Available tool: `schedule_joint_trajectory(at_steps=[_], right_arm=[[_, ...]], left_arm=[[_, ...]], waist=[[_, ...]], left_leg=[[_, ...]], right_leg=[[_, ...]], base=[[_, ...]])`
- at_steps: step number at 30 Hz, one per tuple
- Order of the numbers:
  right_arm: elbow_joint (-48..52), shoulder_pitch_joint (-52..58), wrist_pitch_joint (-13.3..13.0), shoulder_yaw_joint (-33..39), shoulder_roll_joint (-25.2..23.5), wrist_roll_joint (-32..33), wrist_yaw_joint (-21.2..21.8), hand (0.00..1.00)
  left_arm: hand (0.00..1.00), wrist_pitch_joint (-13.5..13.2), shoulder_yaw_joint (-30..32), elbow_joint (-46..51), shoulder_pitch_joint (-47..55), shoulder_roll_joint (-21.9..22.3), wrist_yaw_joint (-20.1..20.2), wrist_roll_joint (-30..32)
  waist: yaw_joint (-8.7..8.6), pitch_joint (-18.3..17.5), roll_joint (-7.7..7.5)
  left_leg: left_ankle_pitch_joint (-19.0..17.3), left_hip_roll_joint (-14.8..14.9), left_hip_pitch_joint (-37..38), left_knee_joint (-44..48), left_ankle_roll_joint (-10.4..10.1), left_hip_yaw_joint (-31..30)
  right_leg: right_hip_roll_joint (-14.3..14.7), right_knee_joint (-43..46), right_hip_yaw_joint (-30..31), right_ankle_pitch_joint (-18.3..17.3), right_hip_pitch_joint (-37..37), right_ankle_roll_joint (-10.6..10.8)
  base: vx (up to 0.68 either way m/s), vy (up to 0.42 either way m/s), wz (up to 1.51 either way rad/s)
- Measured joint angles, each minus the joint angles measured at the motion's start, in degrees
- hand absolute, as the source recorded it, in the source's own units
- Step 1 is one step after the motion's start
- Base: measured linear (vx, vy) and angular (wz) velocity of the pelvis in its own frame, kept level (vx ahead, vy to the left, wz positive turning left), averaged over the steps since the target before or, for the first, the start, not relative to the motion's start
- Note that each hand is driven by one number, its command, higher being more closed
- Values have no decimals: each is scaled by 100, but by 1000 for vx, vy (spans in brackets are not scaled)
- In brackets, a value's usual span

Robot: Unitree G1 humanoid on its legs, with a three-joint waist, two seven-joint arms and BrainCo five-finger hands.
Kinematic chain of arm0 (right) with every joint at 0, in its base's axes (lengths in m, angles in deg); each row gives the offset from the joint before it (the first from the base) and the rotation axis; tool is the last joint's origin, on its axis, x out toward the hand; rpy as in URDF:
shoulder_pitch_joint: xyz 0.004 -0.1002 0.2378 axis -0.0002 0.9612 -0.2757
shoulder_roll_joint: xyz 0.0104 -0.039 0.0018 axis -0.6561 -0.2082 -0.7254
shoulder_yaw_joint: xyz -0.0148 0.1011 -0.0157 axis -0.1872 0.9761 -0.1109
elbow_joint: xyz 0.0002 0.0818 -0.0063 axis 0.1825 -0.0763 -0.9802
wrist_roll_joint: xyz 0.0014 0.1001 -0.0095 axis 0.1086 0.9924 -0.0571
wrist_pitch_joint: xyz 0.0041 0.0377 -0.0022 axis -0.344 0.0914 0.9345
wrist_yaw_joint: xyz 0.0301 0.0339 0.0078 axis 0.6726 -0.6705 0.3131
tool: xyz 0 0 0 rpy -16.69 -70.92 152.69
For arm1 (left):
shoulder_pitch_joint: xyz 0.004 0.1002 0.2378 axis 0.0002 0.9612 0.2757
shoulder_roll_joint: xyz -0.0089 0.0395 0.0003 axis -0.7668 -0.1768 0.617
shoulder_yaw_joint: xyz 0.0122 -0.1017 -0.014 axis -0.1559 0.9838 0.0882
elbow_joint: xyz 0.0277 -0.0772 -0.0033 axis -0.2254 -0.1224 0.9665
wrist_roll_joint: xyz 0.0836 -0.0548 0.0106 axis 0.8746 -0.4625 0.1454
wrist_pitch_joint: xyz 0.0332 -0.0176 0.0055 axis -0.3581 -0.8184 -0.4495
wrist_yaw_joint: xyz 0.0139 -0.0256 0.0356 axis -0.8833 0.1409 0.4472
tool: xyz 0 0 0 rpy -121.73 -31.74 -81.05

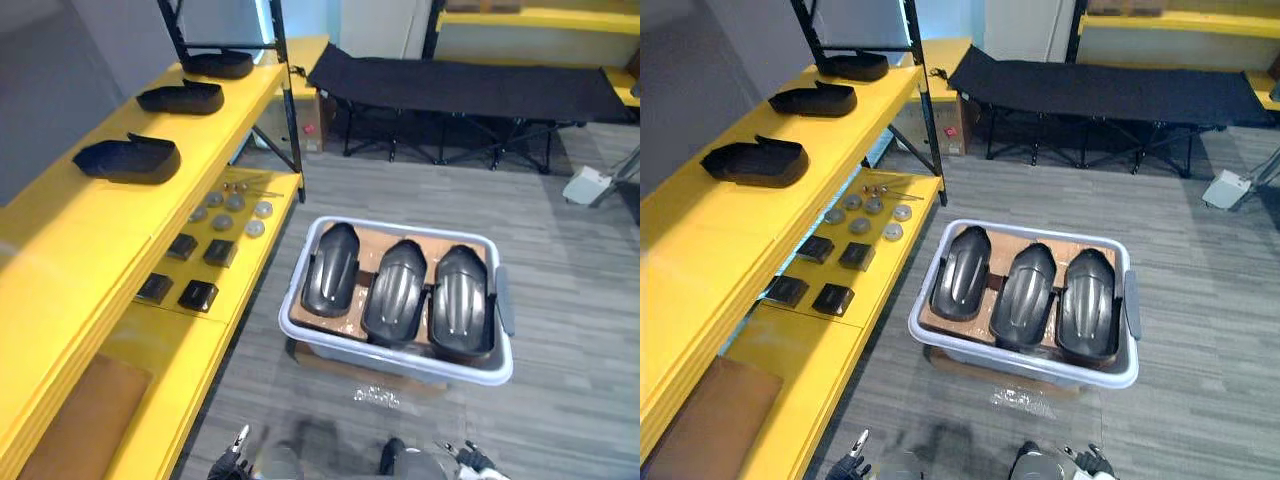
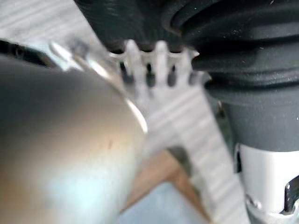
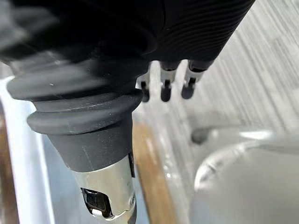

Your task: Walk over and take plastic housings, then place them on the shelf

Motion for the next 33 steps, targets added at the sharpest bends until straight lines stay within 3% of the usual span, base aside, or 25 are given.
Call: schedule_joint_trajectory(at_steps=[3, 5, 8, 12, 13, 14, 15, 17, 19, 23, 25, 31, 33], right_arm=[[174, 20, -307, 10, -119, -174, 10, 0], [285, 18, -380, -90, -141, -202, 148, 0], [564, 64, -579, -751, -153, -591, 798, 0], [1948, 117, -1114, -3151, -1, -1573, 1806, 0], [2261, 117, -1176, -3529, 57, -1682, 1904, 0], [3033, 98, -1235, -4374, 150, -1642, 2084, 0], [3340, 82, -1251, -4642, 163, -1616, 2148, 0], [4438, -3, -1120, -5398, 188, -1312, 2288, 0], [4966, -53, -994, -5611, 188, -1155, 2296, 0], [5962, -139, -747, -5481, 476, -1016, 2125, 0], [6840, -42, -502, -5069, 743, -720, 2032, 0], [7741, 710, 315, -4037, 1299, -190, 1995, 0], [7743, 898, 391, -3924, 1345, -106, 1966, 0]], left_arm=[[0, -22, -3, 7, -14, -97, -18, 50], [0, -32, -57, 16, -64, -162, -19, 172], [0, -62, -231, 111, -68, -245, -98, 152], [0, -104, -484, 466, -72, -232, -95, 128], [0, -130, -525, 482, -73, -238, -94, 129], [0, -201, -595, 496, -72, -269, -104, 126], [0, -222, -593, 489, -72, -271, -115, 125], [0, -294, -587, 447, -57, -346, -209, 128], [0, -299, -589, 410, -53, -433, -218, 154], [0, -351, -582, 92, 39, -648, -230, 179], [0, -429, -593, -29, 251, -700, -251, 174], [0, -554, -690, -69, 498, -702, -209, 112], [0, -676, -697, -6, 505, -693, -170, 108]], waist=[[3, 36, -190], [30, 66, -241], [33, 66, -246], [37, 126, -352], [42, 132, -379], [68, 95, -472], [94, 80, -503], [161, 11, -644], [211, -60, -759], [210, -159, -920], [106, -220, -1005], [31, -139, -908], [-25, 1, -922]], left_leg=[[184, -445, 79, -508, 102, 23], [226, -627, 59, -597, 162, 21], [236, -794, 102, -679, 180, 22], [235, -786, 174, -686, 182, -72], [235, -785, 173, -687, 182, -126], [235, -784, 152, -701, 182, -204], [235, -781, 151, -709, 182, -212], [232, -759, 171, -773, 186, -207], [208, -758, 189, -764, 221, -171], [85, -703, 383, -716, 237, -9], [-49, -662, 367, -578, 246, 51], [-230, -531, 133, -235, 239, 183], [-231, -509, -7, -125, 241, 185]], right_leg=[[-321, -288, -30, 136, 69, 371], [-451, -437, -54, 292, 78, 444], [-543, -549, -73, 352, 153, 524], [-501, -665, -231, 349, 357, 520], [-485, -681, -253, 349, 383, 520], [-462, -719, -330, 344, 408, 512], [-457, -728, -340, 343, 413, 509], [-432, -764, -341, 341, 414, 505], [-431, -784, -305, 342, 418, 503], [-381, -834, -106, 352, 525, 492], [-319, -833, 17, 356, 501, 495], [-248, -687, 251, 374, 275, 463], [-242, -629, 282, 395, 155, 436]], base=[[105, 150, 23], [156, 175, 15], [146, 74, 7], [94, 9, 10], [66, -11, 23], [43, 0, 18], [44, 10, 14], [0, 0, 0], [3, 29, -7], [-21, 45, -25], [-59, 27, -28], [-79, 29, -15], [-77, 25, -10]])
